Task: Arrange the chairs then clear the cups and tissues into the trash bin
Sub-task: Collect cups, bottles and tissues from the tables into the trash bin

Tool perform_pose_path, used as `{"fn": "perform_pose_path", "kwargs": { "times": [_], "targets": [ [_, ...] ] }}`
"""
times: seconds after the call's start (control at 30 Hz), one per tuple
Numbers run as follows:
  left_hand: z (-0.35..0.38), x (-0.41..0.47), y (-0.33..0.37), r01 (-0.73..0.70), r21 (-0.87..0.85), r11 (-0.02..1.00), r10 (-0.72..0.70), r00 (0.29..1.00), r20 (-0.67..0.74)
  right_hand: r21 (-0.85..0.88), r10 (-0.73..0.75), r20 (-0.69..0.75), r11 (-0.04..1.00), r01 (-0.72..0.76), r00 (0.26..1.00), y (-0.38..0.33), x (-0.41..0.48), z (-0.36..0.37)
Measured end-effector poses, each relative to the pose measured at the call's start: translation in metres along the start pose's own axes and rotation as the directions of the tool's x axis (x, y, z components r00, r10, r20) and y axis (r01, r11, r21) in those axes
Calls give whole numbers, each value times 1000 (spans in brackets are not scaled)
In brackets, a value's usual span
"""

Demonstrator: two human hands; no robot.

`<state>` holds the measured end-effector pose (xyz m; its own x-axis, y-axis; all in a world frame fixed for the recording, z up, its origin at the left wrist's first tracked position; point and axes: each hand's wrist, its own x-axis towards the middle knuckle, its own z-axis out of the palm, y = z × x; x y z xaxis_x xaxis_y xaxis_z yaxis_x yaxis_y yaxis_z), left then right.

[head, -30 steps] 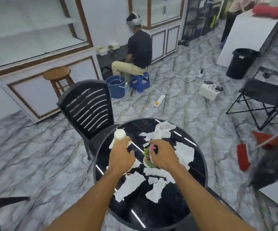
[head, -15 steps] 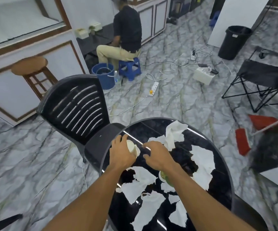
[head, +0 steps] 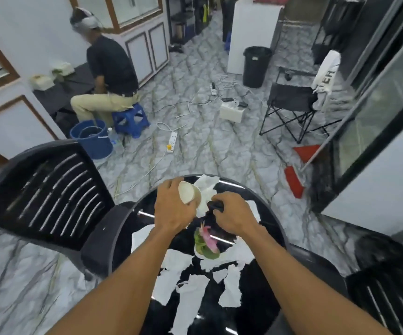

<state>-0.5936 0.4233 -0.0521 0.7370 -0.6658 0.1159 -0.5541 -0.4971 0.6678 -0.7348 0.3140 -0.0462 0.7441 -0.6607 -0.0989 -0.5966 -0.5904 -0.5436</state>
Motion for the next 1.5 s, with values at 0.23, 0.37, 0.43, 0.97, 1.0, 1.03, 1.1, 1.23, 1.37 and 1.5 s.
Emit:
{"fn": "perform_pose_path", "kwargs": {
  "times": [0.23, 0.37, 0.43, 0.97, 1.0, 1.03, 1.1, 1.23, 1.37, 1.5],
  "targets": [
    [78, -94, 170, -374, -130, 918, 391, 909, 146, 39, 249, -260, 968, -248, 933, 119, -142, -105],
    [130, -180, 263, -514, -212, 831, 553, 804, 218, 62, 384, -365, 919, -390, 848, 191, -264, -166],
    [157, -225, 309, -557, -267, 786, 615, 748, 250, 64, 449, -424, 881, -468, 787, 221, -331, -194],
    [339, -592, 537, -673, -685, 277, 894, -80, 441, 470, 877, -480, 268, -841, 12, 378, -756, -210],
    [349, -615, 543, -660, -705, 261, 881, -136, 453, 500, 886, -461, 219, -838, -43, 380, -777, -203],
    [356, -638, 548, -645, -721, 253, 863, -187, 469, 527, 897, -433, 168, -833, -93, 379, -797, -195],
    [364, -683, 553, -610, -757, 235, 820, -294, 491, 573, 910, -367, 58, -818, -192, 375, -835, -174],
    [375, -764, 548, -537, -816, 216, 716, -481, 506, 670, 887, -254, -126, -732, -385, 360, -901, -131],
    [379, -832, 533, -535, -823, 189, 583, -613, 533, 743, 835, -145, -263, -615, -531, 349, -958, -94],
    [381, -889, 516, -578, -789, 210, 475, -645, 599, 775, 811, -71, -322, -544, -581, 348, -1006, -64]
  ]
}}
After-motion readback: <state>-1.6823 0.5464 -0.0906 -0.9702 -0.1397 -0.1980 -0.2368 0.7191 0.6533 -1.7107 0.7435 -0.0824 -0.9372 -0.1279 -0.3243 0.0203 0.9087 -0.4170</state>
